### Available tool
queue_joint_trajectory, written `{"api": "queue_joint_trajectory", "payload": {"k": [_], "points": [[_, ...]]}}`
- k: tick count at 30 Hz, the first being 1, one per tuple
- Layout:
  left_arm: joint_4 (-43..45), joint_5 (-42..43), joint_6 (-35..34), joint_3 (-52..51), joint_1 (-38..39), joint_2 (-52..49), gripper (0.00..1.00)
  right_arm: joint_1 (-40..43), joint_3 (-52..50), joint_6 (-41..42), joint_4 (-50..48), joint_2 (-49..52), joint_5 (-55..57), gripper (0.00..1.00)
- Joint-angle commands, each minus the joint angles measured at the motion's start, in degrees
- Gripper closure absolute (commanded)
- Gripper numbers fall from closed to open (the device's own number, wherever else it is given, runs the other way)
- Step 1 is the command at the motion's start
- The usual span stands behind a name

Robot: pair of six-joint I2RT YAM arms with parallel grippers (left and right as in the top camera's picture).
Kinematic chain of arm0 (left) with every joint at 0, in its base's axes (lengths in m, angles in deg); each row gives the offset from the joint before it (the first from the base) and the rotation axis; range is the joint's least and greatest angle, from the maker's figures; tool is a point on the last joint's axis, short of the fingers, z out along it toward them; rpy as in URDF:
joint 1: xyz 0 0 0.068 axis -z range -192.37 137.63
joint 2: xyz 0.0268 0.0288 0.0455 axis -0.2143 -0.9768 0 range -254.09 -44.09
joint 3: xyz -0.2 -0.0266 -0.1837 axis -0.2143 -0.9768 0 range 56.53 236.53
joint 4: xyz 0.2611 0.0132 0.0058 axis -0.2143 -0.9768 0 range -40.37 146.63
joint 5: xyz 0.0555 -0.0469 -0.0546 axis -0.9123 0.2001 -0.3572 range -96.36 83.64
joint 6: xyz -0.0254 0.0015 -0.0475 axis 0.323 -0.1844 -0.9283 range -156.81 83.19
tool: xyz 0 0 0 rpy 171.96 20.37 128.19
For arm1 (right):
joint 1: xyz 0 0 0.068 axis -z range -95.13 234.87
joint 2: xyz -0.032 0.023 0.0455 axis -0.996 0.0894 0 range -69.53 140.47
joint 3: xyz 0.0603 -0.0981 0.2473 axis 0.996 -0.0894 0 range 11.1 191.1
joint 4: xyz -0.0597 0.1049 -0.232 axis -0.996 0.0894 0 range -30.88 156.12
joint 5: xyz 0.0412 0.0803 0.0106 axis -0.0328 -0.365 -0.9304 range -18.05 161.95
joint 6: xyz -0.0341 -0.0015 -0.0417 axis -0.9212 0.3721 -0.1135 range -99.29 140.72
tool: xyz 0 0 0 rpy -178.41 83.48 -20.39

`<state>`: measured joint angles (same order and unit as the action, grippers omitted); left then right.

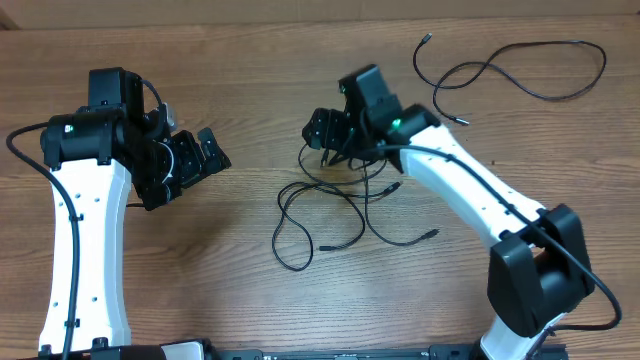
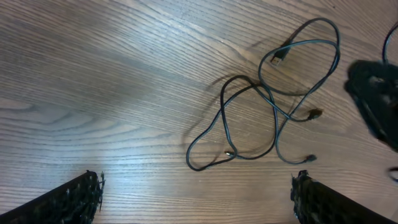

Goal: Untangle cables
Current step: 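Move the right gripper left over the central cable pile and lower it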

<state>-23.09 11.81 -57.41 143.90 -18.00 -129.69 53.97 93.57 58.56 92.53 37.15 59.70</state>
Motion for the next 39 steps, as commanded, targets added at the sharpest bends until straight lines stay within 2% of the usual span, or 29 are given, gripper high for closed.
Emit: {"api": "queue_joint_trajectory", "payload": {"k": [1,5,19,23,27,39], "points": [[0.04,-0.76,1.31,0.0,0.07,-0.22,0.0,-0.94,-3.98,5.46,-5.77,-0.13,3.85,0.19],[0.07,-0.79,1.31,0.0,0.07,-0.22,0.0,-1.77,-7.5,5.66,-13.22,0.11,3.89,0.2],[0.07,-0.79,1.31,0.0,0.07,-0.22,0.01,-2.16,-7.63,11.61,-17.22,6.75,1.22,0.23],[0.09,-0.79,1.31,0.0,0.07,-0.22,0.0,-2.16,-7.63,11.69,-22.4,7.76,0.63,0.23],[0.07,-0.79,1.31,0.0,0.07,-0.22,0.0,-2.16,-7.63,11.72,-25.97,8.35,0.81,0.29],[0.07,-0.79,1.31,0.0,0.07,-0.22,0.0,-2.16,-7.63,11.69,-26.45,8.44,7.74,0.34]]}}
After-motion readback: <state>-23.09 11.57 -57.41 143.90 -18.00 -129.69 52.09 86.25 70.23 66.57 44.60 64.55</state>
